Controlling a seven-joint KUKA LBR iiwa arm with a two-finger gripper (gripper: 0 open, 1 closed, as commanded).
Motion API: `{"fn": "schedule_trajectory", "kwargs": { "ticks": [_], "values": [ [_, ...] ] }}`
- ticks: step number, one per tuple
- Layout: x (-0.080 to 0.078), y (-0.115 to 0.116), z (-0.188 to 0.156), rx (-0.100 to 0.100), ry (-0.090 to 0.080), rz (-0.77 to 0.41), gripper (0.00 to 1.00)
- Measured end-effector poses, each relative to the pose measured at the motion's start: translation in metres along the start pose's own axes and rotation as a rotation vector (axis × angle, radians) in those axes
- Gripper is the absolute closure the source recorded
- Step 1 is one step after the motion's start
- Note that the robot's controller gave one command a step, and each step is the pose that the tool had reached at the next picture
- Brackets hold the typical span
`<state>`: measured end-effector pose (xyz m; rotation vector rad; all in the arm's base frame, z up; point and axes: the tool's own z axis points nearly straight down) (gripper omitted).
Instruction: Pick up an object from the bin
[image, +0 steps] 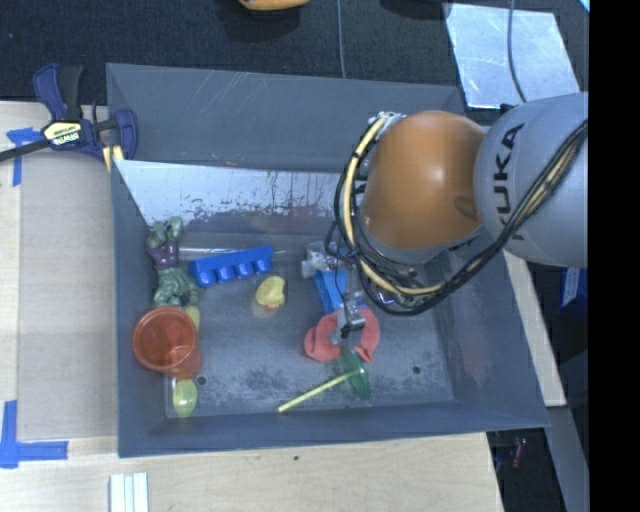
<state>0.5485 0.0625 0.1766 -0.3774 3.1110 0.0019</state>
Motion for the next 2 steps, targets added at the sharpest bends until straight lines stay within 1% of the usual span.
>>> {"fn": "schedule_trajectory", "kwargs": {
  "ticks": [1, 2],
  "values": [
    [0.015, -0.02, 0.022, 0.001, -0.004, -0.189, 0.0],
    [0.022, -0.033, 0.045, 0.0, -0.006, 0.021, 0.0]
  ]
}}
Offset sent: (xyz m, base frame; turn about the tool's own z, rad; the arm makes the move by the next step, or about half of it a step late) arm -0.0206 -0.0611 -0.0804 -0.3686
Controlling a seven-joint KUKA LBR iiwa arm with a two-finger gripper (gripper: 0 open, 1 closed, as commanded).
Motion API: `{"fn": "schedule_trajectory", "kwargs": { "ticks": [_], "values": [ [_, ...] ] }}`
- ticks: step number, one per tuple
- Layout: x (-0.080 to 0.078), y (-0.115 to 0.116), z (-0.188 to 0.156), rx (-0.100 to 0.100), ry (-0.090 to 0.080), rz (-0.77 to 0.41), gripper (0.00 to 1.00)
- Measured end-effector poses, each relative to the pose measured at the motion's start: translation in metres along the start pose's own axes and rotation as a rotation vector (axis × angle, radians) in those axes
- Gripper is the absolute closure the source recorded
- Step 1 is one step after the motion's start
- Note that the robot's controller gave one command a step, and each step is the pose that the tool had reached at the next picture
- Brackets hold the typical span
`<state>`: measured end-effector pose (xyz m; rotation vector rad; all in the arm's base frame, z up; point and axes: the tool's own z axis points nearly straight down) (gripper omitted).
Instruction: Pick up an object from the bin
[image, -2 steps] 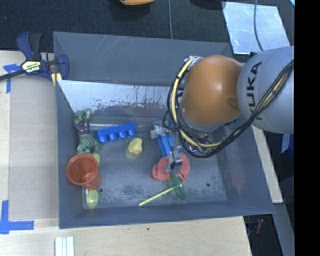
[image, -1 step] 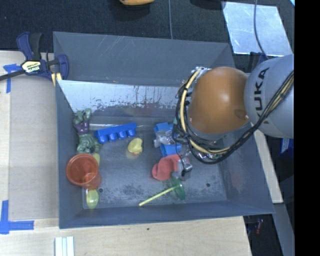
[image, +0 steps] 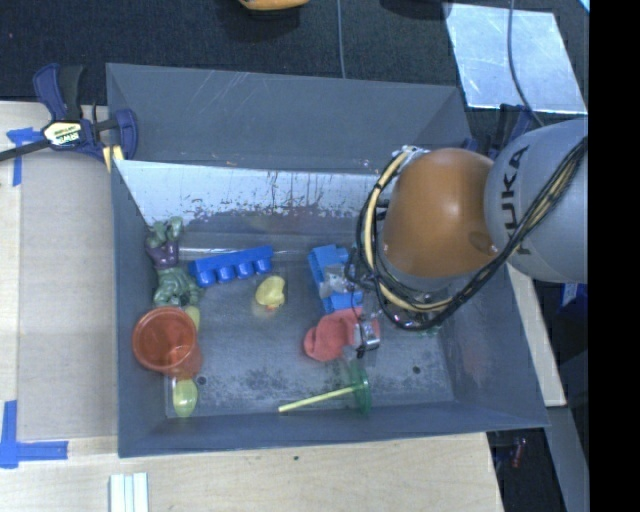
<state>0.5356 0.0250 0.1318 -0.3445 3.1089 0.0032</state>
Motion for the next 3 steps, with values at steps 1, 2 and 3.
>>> {"fn": "schedule_trajectory", "kwargs": {
  "ticks": [1, 2, 3],
  "values": [
    [0.0, -0.014, 0.032, 0.0, -0.003, 0.067, 1.0],
    [0.0, -0.014, 0.032, 0.0, -0.003, 0.067, 1.0],
    [0.01, -0.015, -0.007, -0.001, 0.006, 0.081, 1.0]
  ]
}}
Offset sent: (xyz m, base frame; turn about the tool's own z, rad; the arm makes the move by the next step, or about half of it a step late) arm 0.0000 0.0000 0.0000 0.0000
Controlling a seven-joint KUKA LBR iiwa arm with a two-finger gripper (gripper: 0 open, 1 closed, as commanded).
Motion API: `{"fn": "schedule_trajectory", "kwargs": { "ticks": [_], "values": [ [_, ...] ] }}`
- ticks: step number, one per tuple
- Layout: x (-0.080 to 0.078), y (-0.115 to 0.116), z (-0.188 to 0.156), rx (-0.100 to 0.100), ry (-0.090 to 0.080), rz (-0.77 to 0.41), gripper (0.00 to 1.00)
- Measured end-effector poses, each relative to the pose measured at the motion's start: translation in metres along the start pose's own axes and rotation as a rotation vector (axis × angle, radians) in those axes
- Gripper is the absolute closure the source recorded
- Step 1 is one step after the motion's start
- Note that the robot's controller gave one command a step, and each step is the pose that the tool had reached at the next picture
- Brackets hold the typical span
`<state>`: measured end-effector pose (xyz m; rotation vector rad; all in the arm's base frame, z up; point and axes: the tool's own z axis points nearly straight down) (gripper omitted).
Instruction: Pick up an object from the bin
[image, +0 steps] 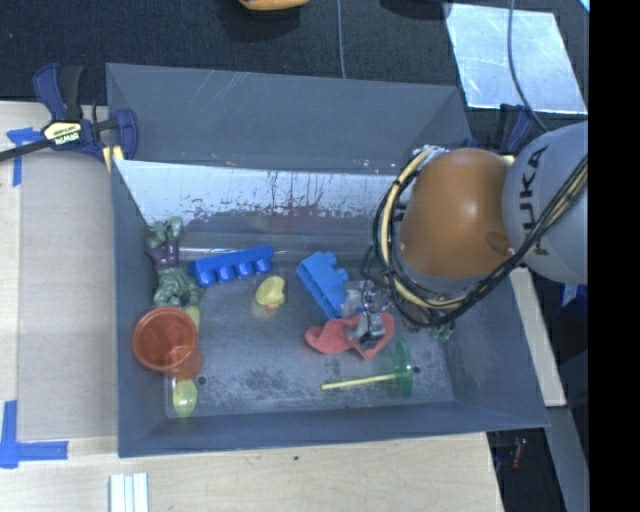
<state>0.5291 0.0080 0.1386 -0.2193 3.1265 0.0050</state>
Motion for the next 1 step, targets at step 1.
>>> {"fn": "schedule_trajectory", "kwargs": {
  "ticks": [1],
  "values": [
    [-0.016, 0.0043, -0.086, 0.001, -0.006, -0.044, 1.0]
  ]
}}
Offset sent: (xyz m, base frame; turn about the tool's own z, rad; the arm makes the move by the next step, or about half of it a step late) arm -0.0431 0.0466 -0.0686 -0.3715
